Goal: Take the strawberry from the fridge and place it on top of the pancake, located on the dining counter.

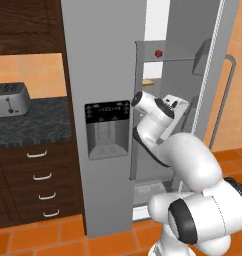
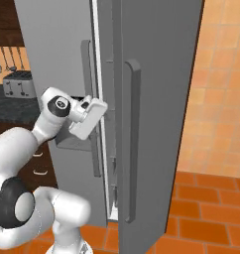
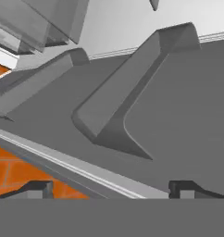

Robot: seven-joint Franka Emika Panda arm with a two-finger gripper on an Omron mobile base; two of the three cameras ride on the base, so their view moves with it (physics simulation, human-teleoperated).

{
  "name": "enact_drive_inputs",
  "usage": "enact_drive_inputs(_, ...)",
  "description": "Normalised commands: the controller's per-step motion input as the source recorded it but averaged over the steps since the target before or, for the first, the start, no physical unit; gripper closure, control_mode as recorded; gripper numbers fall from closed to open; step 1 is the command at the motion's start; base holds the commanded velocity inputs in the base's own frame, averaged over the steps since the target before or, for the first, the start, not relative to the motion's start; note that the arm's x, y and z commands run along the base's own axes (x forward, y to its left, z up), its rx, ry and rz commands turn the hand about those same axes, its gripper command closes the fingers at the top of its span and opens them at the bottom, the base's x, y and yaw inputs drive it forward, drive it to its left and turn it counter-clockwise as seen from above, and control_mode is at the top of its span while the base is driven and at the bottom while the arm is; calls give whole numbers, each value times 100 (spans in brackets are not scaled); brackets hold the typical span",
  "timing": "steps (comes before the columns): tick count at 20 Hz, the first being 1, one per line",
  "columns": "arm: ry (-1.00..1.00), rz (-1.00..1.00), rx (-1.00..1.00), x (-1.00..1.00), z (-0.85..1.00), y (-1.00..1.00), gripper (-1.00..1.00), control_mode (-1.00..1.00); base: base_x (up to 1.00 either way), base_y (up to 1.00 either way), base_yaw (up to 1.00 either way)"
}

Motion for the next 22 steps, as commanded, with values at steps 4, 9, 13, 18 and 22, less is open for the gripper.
enact_drive_inputs(4, 4, 0, -7, 0, -39, -82, -100, -100, 0, 0, 0)
enact_drive_inputs(9, 0, 0, -4, -7, -35, -75, -100, -100, 0, 0, 0)
enact_drive_inputs(13, 0, 0, 0, -24, -21, -100, -100, -100, 0, 0, 0)
enact_drive_inputs(18, 0, 0, 4, -6, -1, -100, -100, -100, 0, 0, 0)
enact_drive_inputs(22, 0, 1, 12, -1, 8, -93, -100, -100, 0, 0, 0)
